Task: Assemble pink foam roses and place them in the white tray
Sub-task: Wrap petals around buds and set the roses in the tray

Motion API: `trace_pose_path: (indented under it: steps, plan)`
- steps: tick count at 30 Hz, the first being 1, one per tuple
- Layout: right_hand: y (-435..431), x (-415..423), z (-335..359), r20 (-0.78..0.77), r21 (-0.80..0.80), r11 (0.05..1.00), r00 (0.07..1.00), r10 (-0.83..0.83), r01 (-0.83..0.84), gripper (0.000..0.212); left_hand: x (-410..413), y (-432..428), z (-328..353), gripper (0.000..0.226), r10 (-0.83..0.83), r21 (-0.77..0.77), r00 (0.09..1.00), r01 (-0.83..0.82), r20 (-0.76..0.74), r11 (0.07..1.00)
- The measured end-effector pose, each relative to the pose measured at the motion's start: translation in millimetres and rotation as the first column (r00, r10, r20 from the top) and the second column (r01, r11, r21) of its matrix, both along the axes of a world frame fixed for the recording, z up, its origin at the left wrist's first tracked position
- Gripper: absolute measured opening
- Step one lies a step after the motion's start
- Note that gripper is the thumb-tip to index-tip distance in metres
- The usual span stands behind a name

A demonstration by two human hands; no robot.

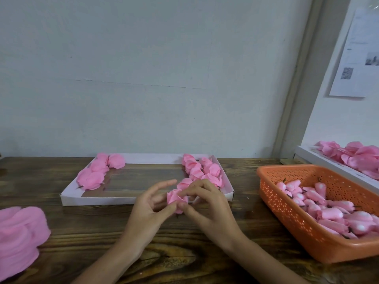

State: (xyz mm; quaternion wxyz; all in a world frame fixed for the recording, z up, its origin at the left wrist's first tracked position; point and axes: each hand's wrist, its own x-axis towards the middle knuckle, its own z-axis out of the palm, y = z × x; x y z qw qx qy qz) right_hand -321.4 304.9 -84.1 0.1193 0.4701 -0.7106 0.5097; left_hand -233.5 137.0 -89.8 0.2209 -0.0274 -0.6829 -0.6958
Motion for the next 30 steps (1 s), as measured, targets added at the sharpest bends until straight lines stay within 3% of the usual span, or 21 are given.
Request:
trace_pose_path:
  steps: [5, 9, 22, 27, 30]
  plan:
    - [-1, -1, -1, 0.121, -0.032, 0.998, 0.991, 0.048, -0.045, 0.004, -1, 2, 1, 0.035, 0.007, -0.114, 1.000, -0.008, -0.004, 0.993]
    - [-2, 1, -1, 0.198, -0.078, 0.995, 0.977, 0.079, -0.064, 0.008, -3, 1, -3, 0.043, 0.041, -0.205, 0.999, -0.037, 0.014, 0.978]
    - [-3, 1, 0, 0.207, -0.098, 0.994, 0.976, 0.065, -0.045, 0.012, -3, 3, -9, 0.059, 0.105, -0.273, 0.994, -0.090, 0.041, 0.958]
    - [-2, -1, 1, 0.326, -0.189, 0.976, 0.930, 0.168, -0.110, 0.022, -1, 6, -5, 0.039, 0.066, -0.130, 0.998, -0.064, 0.016, 0.989]
    - [-1, -4, 2, 0.344, -0.182, 0.976, 0.922, 0.181, -0.123, 0.030, 1, 6, 1, 0.042, 0.101, -0.075, 0.995, -0.101, -0.001, 0.992]
